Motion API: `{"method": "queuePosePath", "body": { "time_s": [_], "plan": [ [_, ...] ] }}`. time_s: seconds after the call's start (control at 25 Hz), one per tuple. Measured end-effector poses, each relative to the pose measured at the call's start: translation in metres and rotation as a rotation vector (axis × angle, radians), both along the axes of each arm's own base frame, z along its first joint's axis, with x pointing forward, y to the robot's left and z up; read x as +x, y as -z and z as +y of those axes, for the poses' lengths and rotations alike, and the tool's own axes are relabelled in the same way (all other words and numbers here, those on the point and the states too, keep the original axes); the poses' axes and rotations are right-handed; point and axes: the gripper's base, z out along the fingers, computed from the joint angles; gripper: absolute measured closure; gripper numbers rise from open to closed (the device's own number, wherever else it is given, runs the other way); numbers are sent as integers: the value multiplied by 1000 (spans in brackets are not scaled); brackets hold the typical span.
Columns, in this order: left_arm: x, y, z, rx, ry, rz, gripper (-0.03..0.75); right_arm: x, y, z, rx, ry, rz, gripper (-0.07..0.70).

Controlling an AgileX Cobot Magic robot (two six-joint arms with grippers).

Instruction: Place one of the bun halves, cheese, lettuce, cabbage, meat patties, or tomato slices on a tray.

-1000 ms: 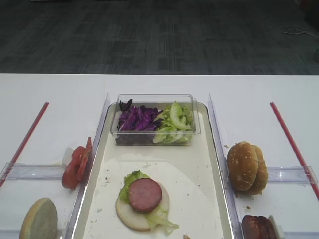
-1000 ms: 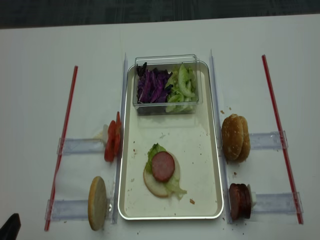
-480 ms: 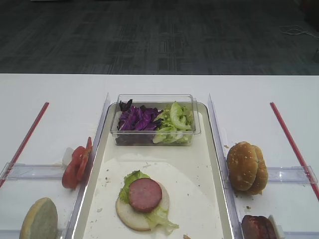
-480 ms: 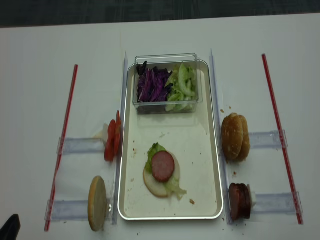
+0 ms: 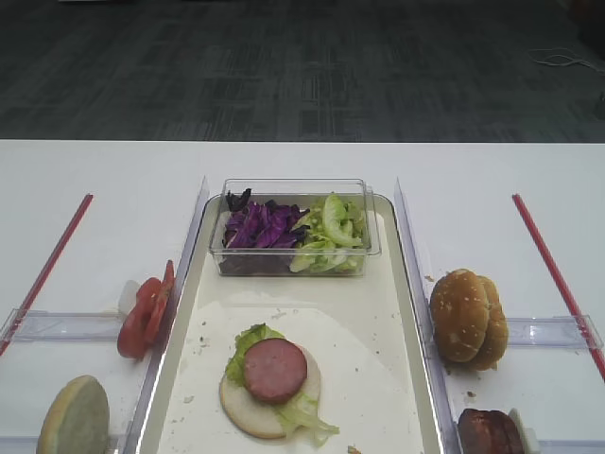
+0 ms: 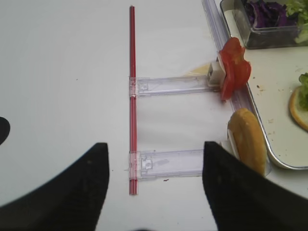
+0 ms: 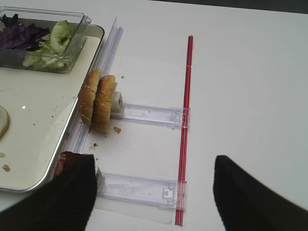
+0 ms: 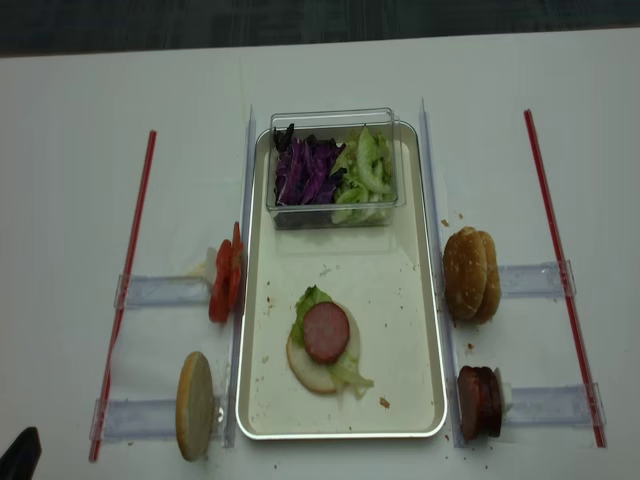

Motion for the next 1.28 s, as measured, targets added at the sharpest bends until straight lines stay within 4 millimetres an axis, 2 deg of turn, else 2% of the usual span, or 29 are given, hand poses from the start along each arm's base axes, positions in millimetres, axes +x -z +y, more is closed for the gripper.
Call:
{"method": "queuePosePath", "body": {
  "time_s": [1.28],
  "plan": [
    [0,0,0,0,0,0,285,0,0,0,6,3,1,118]
  ]
}}
